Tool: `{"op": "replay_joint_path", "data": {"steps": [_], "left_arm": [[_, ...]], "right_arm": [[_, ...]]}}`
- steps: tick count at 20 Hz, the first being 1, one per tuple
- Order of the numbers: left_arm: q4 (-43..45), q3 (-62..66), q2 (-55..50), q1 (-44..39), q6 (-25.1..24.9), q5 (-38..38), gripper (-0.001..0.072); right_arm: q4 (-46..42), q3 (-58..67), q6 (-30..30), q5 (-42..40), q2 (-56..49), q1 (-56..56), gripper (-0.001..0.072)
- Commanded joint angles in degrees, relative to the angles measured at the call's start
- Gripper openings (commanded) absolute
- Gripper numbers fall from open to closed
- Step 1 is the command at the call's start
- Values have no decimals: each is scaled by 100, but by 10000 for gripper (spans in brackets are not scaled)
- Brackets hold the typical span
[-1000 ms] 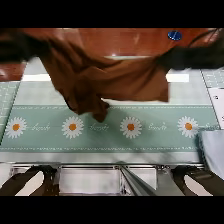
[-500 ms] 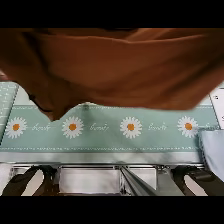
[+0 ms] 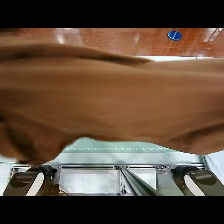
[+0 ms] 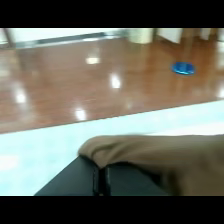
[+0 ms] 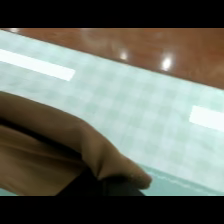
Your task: Fold the shirts.
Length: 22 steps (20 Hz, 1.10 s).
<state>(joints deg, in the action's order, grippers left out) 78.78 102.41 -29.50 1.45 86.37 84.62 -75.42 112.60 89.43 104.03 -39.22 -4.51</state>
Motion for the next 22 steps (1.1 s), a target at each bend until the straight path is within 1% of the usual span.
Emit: {"op": "replay_joint_path", "data": {"steps": [1,3,5,8,10,11,13,15,17,19,20,21,22], "left_arm": [[573,-522,118,-256,291,79,16],[518,-1327,-31,-256,291,-111,16],[520,-2258,-271,-256,289,-643,16],[518,-3287,-1029,-256,291,-1670,17],[516,-3410,-1882,-256,291,-2186,16],[461,-3362,-2363,-254,291,-2422,17],[308,-3064,-3303,-254,289,-2662,16],[109,-2601,-4177,-256,291,-2623,17],[-238,-2240,-4848,-256,291,-2483,17],[-531,-2052,-5283,-256,293,-2350,19],[-636,-2037,-5414,-256,339,-2343,93],[-682,-2035,-5486,-256,343,-2308,330],[-649,-2031,-5519,-245,323,-2238,506]], "right_arm": [[-142,-407,234,210,105,4,28],[-144,-1158,238,83,105,4,28],[-140,-2177,247,-315,105,4,28],[-37,-3989,284,-1679,11,4,28],[125,-4883,275,-2684,-433,4,28],[149,-5106,210,-3154,-785,4,29],[133,-5090,140,-4041,-1773,7,29],[205,-4734,142,-4719,-2918,4,29],[317,-4155,142,-4900,-4017,7,29],[476,-3530,140,-4876,-4900,7,30],[649,-3209,142,-4828,-5257,42,108],[905,-2914,140,-4732,-5508,103,307],[1182,-2586,111,-4572,-5698,216,415]]}}
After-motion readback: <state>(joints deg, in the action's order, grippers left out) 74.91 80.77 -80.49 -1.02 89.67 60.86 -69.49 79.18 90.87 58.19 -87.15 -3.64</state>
